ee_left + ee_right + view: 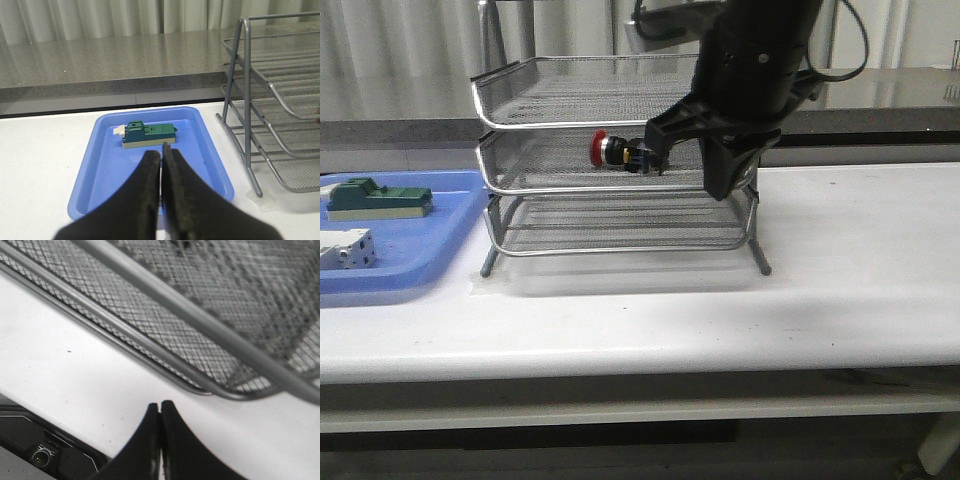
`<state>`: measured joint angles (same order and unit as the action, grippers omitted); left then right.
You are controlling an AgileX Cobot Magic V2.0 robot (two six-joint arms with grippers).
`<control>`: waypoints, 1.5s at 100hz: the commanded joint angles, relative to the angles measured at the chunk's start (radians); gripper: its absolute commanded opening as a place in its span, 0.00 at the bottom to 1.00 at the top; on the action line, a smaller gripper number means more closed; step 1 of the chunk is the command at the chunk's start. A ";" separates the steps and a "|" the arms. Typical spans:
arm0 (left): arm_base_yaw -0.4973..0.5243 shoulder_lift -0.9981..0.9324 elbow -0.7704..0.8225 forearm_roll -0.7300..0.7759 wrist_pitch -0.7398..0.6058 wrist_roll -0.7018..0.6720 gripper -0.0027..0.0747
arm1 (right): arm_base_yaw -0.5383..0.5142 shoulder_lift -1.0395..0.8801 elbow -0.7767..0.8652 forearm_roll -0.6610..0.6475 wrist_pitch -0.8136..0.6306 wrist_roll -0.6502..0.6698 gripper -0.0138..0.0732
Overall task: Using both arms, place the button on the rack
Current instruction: 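Push the middle tray back into the rack with the right gripper, then withdraw the right gripper away from the rack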
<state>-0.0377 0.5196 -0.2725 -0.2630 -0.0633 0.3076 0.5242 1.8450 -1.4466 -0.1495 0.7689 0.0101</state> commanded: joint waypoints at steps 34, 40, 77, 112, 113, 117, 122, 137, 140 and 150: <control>0.003 0.002 -0.028 -0.007 -0.079 -0.006 0.04 | -0.172 -0.415 0.306 -0.089 -0.125 0.151 0.08; 0.003 0.002 -0.028 -0.007 -0.079 -0.006 0.04 | -0.201 -0.481 0.358 -0.089 -0.147 0.155 0.08; 0.003 0.002 -0.028 -0.007 -0.079 -0.006 0.04 | -0.287 -0.862 0.644 -0.098 -0.295 0.227 0.08; 0.003 0.002 -0.028 -0.007 -0.079 -0.006 0.04 | -0.287 -1.184 0.880 -0.121 -0.378 0.248 0.08; 0.003 0.002 -0.028 -0.007 -0.079 -0.006 0.04 | -0.287 -1.196 0.883 -0.121 -0.377 0.248 0.08; 0.003 0.002 -0.028 -0.007 -0.079 -0.006 0.04 | -0.287 -1.231 0.901 -0.121 -0.374 0.248 0.08; 0.003 0.002 -0.028 -0.007 -0.079 -0.006 0.04 | -0.287 -1.267 0.916 -0.121 -0.369 0.248 0.08; 0.003 0.002 -0.028 -0.007 -0.079 -0.006 0.04 | -0.287 -1.340 0.928 -0.121 -0.334 0.248 0.08; 0.003 0.002 -0.028 -0.007 -0.079 -0.006 0.04 | -0.287 -1.348 0.928 -0.121 -0.328 0.248 0.08; 0.003 0.002 -0.028 -0.007 -0.079 -0.006 0.04 | -0.287 -1.357 0.928 -0.121 -0.321 0.248 0.08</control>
<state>-0.0377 0.5196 -0.2725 -0.2630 -0.0633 0.3076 0.2439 0.4916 -0.4929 -0.2494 0.5049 0.2552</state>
